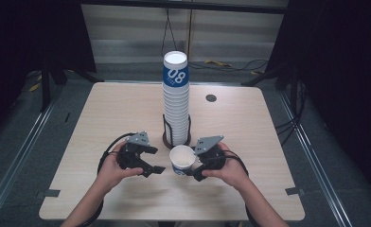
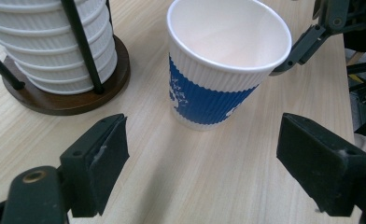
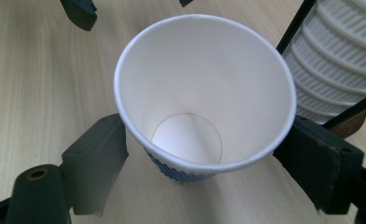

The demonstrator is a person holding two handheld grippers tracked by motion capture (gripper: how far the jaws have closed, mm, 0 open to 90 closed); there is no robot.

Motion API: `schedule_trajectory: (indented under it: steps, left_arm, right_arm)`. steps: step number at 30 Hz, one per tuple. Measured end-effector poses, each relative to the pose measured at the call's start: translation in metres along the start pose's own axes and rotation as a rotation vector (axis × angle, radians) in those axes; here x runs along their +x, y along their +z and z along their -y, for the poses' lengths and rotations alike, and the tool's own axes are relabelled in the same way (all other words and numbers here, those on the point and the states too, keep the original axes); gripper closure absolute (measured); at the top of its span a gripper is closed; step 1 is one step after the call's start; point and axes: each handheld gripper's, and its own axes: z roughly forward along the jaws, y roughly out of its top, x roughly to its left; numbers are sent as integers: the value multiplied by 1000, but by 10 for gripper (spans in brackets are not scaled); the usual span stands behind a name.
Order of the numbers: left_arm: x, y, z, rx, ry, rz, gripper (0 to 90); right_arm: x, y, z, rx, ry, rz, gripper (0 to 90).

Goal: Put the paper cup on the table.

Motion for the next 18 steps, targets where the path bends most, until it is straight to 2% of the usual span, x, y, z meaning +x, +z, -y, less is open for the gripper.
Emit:
schedule_trajectory:
  steps: [3,7,11,16,18]
  left_arm:
    - [0,-1,1,6,6,-8,164]
    - [1,-3,3,2,-5,-11,164]
    - [-1,-4,6,13,2,-17,164]
    - [-3,-9,8,23,5,-30,163]
    - [-2,-11,9,14,-3,-29,162]
  right_arm:
    - [0,1,4,-16,47,-4,151]
    - [0,-2,8,-30,78,-5,136]
    - [0,-7,15,-46,117,-1,134]
    - [0,-13,23,-62,141,4,133]
    - [0,-15,24,-61,143,5,133]
